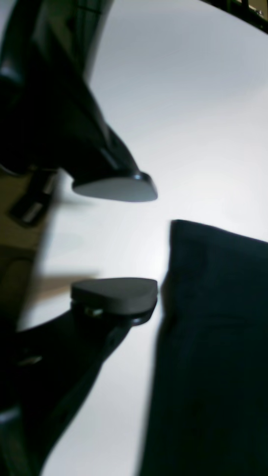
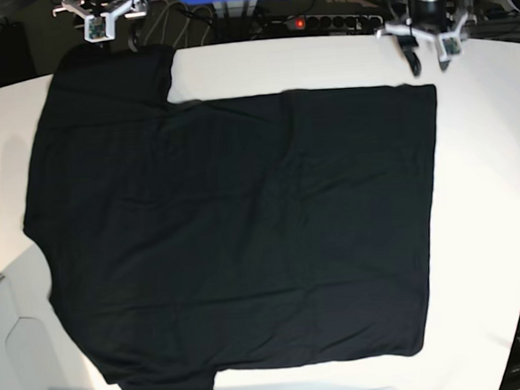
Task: Fold the T-shirt properly
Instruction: 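Lower both grippers onto the shirt's shoulder corners and close them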
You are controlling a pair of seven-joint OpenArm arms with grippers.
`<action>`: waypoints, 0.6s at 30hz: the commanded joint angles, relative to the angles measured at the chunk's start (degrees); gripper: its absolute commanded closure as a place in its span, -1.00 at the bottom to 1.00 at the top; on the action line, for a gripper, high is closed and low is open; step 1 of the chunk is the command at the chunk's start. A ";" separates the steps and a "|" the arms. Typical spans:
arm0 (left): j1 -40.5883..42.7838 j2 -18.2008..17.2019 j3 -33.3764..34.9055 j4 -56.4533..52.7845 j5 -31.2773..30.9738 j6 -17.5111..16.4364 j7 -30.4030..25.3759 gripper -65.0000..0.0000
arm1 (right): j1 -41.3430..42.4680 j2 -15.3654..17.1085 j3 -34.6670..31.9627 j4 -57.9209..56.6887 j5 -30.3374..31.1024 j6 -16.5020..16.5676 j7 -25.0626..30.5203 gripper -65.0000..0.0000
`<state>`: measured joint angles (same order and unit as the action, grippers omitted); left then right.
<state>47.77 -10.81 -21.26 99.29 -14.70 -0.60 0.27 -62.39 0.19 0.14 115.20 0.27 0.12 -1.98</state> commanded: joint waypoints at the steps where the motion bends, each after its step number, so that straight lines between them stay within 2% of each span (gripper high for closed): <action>1: 0.01 -0.49 -0.33 0.10 -0.03 0.12 -1.55 0.03 | -0.33 0.21 0.08 0.89 -0.14 0.19 1.41 0.08; 4: -2.19 -0.49 -1.03 -1.92 -0.03 -1.20 -1.55 0.03 | -0.16 0.21 0.08 0.80 -0.23 0.19 1.41 0.07; 7: -4.82 0.39 -4.11 -3.42 -0.03 -6.83 -1.55 0.03 | 0.54 0.21 0.08 0.80 -0.23 0.19 1.41 0.07; 10: -7.28 2.24 -7.10 -5.61 0.06 -10.70 -1.46 0.03 | 1.07 0.21 0.08 0.72 -0.23 0.19 1.41 0.07; 13: -9.04 3.12 -9.21 -7.46 0.41 -11.93 -1.46 0.03 | 1.07 0.21 0.08 0.72 -0.23 0.19 1.41 0.07; 18: -10.54 3.03 -9.03 -10.45 0.50 -11.93 -1.46 0.03 | 1.78 0.12 0.17 0.63 -0.23 0.19 1.41 0.07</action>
<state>37.06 -7.27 -30.09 87.90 -13.98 -12.45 0.75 -59.79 0.27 0.23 115.09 0.27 0.12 -1.96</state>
